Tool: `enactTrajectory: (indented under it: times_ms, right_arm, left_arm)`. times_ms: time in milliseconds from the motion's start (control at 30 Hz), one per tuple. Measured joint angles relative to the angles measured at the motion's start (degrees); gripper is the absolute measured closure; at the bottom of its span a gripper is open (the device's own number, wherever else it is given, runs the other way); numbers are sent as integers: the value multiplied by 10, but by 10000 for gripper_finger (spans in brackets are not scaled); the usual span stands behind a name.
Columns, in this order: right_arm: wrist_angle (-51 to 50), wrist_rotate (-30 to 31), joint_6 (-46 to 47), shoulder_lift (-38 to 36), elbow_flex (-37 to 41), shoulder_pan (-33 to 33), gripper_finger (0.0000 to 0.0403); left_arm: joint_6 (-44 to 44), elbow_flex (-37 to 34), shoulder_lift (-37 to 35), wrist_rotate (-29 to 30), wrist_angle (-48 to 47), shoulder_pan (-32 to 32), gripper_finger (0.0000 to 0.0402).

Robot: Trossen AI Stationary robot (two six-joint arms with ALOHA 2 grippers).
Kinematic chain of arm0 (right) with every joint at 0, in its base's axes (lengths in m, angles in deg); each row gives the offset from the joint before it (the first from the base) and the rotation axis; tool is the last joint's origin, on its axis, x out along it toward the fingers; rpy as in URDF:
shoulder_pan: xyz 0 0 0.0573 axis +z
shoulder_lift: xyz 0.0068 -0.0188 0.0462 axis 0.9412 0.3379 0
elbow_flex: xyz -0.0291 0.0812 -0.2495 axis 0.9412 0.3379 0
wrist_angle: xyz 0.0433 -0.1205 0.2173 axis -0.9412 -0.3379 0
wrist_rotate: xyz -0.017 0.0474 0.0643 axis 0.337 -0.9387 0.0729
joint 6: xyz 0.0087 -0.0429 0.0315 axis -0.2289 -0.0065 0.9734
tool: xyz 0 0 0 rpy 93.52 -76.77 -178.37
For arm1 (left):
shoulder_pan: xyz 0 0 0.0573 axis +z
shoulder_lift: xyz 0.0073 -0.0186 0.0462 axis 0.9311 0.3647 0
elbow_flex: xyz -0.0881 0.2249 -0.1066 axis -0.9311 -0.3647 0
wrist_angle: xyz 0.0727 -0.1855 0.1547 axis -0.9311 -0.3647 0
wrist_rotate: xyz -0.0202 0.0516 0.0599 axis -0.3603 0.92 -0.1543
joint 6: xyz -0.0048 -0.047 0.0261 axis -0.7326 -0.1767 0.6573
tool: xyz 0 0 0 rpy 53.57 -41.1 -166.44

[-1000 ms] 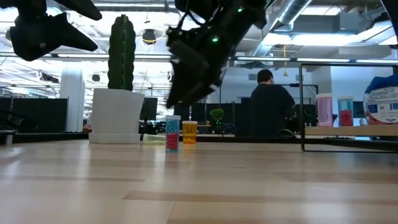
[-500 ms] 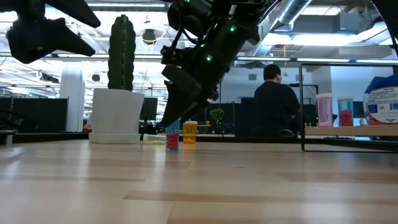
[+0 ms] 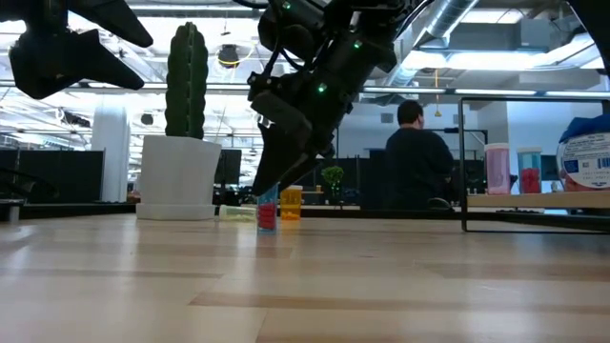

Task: Pick and place medicine bottles onto shelf by color
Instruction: Put the blue pill bottle on the shelf

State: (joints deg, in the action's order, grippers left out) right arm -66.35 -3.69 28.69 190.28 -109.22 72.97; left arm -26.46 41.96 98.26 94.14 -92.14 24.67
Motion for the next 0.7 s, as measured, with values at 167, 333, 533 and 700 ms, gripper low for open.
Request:
enactTrajectory:
  times_ms: [167,333,533,700]
  right_arm:
    - [0,-26,0,0,0,0,198]
    - [0,-31,0,0,0,0,251]
    - [-1,-37,-1,-2,0,-1,287]
    - [-39,-63,-1,-28,0,-7,273]
  left_arm:
    - [0,0,0,0,0,0,201]
    - [0,0,0,0,0,0,201]
    - [0,0,0,0,0,0,201]
    - [0,0,0,0,0,0,201]
